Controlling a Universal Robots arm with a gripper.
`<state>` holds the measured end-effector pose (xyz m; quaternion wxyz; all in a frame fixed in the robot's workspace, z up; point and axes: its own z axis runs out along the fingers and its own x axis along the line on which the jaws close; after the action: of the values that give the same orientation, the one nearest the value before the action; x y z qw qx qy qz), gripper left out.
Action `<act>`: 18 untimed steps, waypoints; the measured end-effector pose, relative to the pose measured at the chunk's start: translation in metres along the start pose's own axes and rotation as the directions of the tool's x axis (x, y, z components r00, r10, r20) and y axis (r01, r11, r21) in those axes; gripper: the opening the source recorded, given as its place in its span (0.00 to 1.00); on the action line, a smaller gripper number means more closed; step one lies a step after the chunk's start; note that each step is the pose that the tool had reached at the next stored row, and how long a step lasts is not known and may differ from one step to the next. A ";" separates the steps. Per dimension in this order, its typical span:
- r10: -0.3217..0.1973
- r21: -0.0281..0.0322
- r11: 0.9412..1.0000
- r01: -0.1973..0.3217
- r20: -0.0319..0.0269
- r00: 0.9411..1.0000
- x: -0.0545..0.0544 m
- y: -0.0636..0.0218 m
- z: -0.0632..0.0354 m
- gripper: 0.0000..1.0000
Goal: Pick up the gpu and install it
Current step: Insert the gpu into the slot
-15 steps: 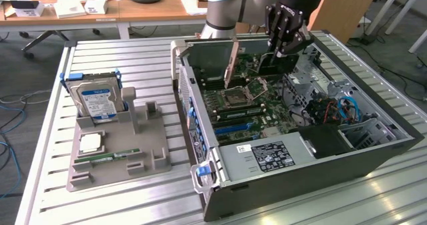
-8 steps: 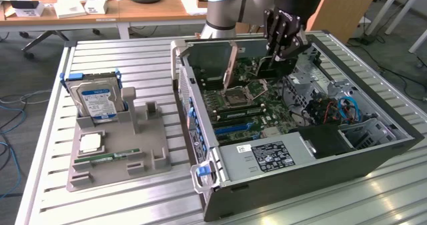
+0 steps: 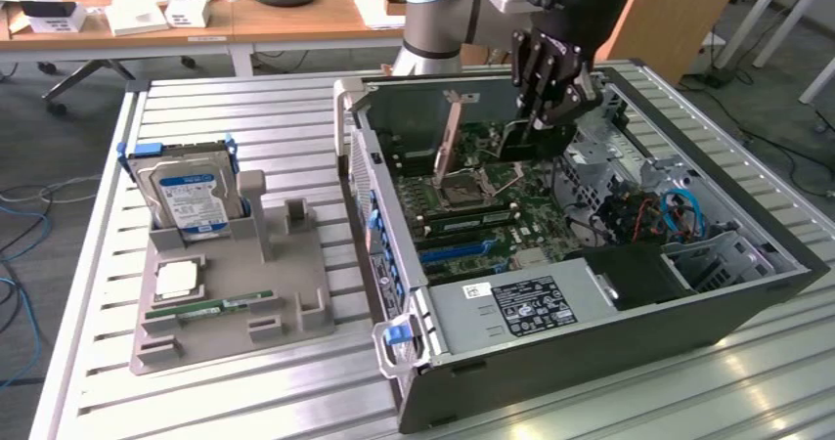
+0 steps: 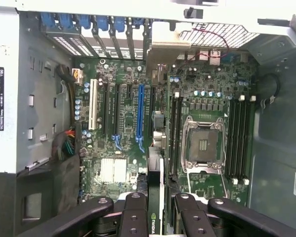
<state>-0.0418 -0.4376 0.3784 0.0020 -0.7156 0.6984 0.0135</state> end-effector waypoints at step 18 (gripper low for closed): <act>0.000 0.000 1.000 0.000 0.000 1.000 0.000 0.0003 0.0211 0.26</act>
<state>-0.0424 -0.4376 0.3573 0.0019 -0.7156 0.6984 0.0135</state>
